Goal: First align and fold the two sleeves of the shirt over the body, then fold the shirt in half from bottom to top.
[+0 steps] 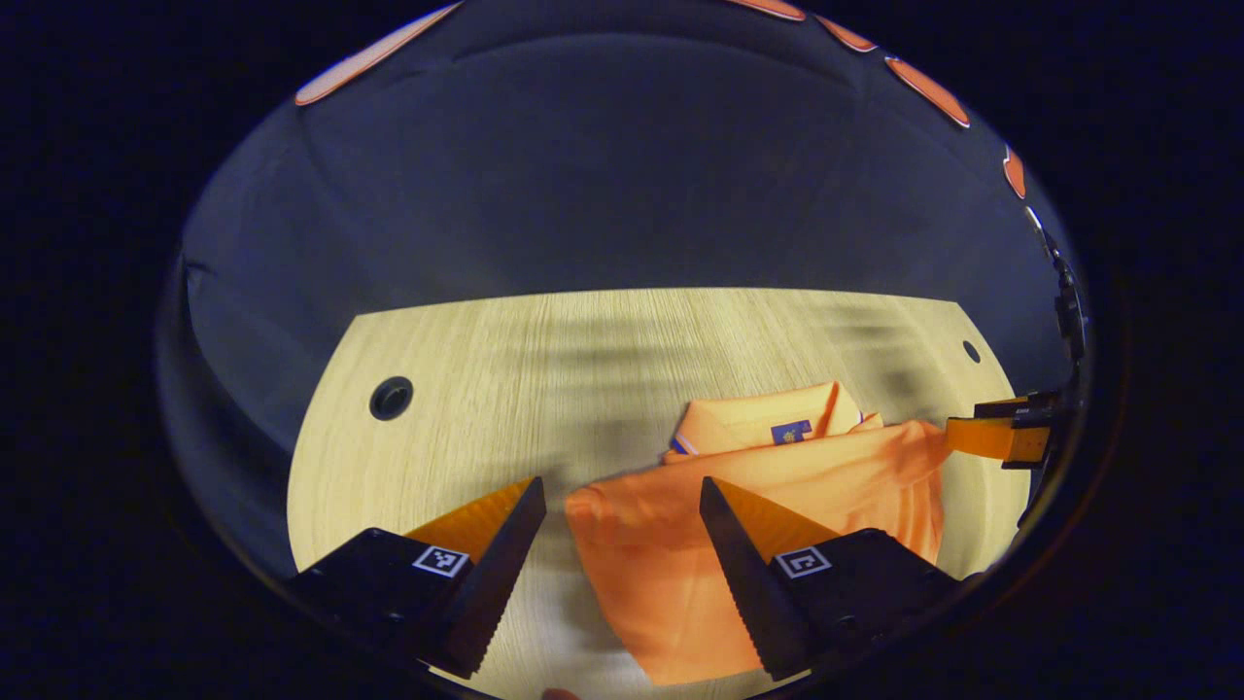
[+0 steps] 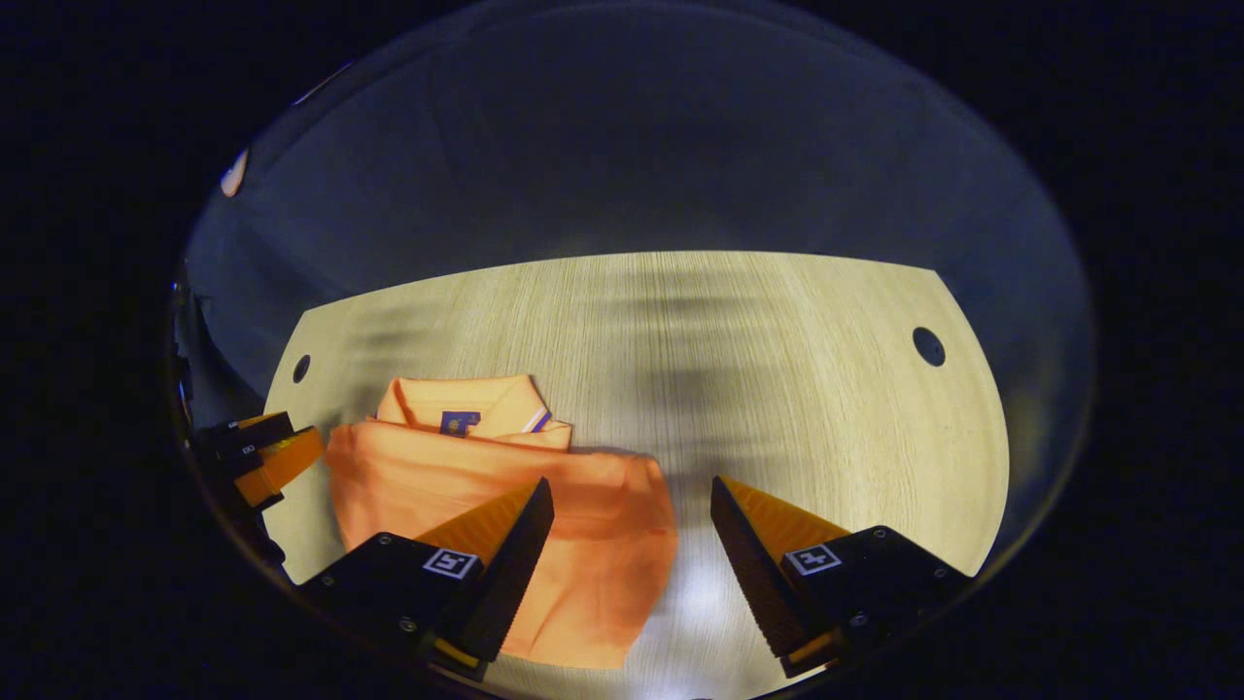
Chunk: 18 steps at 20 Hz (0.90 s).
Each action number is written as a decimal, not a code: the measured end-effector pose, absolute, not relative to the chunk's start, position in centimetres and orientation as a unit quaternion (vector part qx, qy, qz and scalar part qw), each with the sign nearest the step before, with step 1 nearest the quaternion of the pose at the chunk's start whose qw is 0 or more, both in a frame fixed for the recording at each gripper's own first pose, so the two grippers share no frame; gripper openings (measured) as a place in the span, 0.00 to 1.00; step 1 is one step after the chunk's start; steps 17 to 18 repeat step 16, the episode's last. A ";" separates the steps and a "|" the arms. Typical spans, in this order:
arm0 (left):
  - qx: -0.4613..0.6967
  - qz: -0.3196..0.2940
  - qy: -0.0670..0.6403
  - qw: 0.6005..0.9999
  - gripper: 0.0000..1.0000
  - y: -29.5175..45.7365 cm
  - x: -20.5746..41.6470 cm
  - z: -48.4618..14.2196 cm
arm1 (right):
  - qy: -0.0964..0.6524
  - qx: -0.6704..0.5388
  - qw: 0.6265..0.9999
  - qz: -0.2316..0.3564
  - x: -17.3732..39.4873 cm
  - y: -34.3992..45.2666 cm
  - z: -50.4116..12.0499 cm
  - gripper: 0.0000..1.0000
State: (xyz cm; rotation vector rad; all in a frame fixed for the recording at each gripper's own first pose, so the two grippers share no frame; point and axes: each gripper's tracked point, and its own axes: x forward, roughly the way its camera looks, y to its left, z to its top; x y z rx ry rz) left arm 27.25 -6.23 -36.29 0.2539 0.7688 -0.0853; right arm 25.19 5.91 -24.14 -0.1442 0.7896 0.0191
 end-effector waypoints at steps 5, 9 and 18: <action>0.149 -0.042 0.297 0.942 0.98 -7.3 25.7 -29.0 | 0.336 -0.073 0.939 0.031 22.7 7.3 -19.1 0.99; 0.157 -0.042 0.234 0.959 0.98 -8.9 22.6 -22.6 | 0.285 -0.062 0.955 0.050 19.6 8.2 -13.6 0.99; 0.134 -0.081 0.140 0.978 0.97 -13.6 14.5 -11.3 | 0.196 -0.072 0.975 0.070 11.6 7.6 -5.3 0.99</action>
